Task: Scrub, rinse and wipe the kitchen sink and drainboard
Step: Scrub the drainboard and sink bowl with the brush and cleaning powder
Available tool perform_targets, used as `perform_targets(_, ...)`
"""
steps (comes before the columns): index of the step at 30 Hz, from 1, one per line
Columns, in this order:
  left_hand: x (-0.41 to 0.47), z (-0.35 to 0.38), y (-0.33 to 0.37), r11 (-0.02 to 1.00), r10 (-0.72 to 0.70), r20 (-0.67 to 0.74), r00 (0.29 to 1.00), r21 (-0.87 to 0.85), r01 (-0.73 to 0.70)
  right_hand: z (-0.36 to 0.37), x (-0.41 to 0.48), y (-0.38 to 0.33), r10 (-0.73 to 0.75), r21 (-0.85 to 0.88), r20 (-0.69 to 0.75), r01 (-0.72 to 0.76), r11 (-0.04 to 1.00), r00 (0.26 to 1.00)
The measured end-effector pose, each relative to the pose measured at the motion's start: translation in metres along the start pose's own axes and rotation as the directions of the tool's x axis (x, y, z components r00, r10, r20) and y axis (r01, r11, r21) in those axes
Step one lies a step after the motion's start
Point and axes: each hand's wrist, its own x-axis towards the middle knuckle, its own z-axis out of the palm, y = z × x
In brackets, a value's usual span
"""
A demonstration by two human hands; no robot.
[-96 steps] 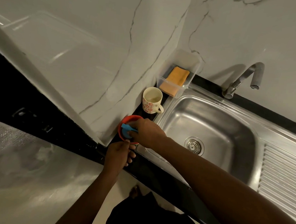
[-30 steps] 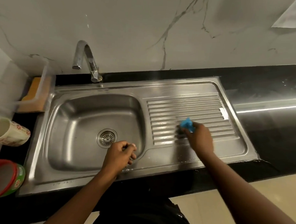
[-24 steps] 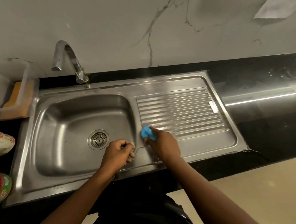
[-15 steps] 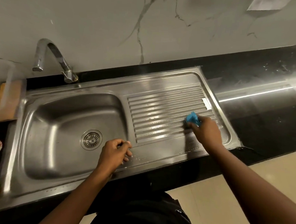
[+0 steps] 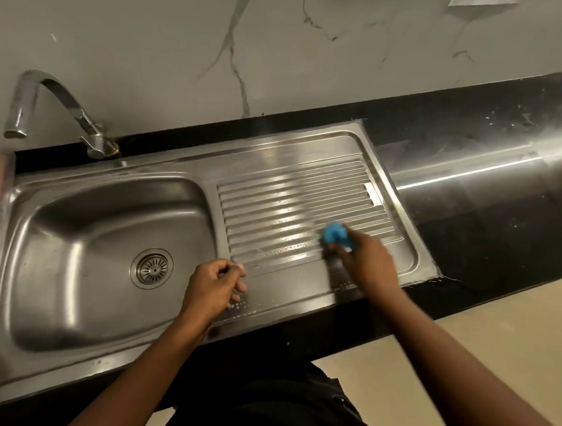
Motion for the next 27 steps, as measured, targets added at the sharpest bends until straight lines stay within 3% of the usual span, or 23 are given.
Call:
perform_targets(3,0.0,0.006,0.001,1.0,0.003,-0.002,1.0,0.007,-0.003,-0.037,0.028,0.041,0.069,0.011,-0.061,-0.068,0.998,0.996)
perform_targets(7,0.0,0.016,0.004,1.0,0.008,-0.006,1.0,-0.001,-0.008,-0.032,0.039,0.027,0.125,0.122,-0.09,-0.114,0.986,0.988)
perform_targets(11,0.002,0.033,0.007,1.0,0.008,0.019,1.0,-0.003,-0.008,0.013,0.013,-0.014,0.003,0.181,-0.018,0.001,0.983,1.0)
perform_targets(16,0.004,0.05,0.013,0.999,0.027,0.054,0.998,0.03,-0.028,0.027,-0.013,-0.004,-0.104,0.078,0.092,0.097,0.992,0.99)
perform_targets(22,0.004,0.051,0.008,0.998,0.035,0.04,0.999,0.048,-0.037,-0.05,0.025,0.079,0.118,0.052,-0.085,-0.114,0.992,0.989)
perform_targets(27,0.004,0.054,0.009,0.999,0.032,0.032,0.999,0.034,-0.033,-0.048,0.052,0.058,0.195,0.157,-0.148,-0.171,0.973,0.97)
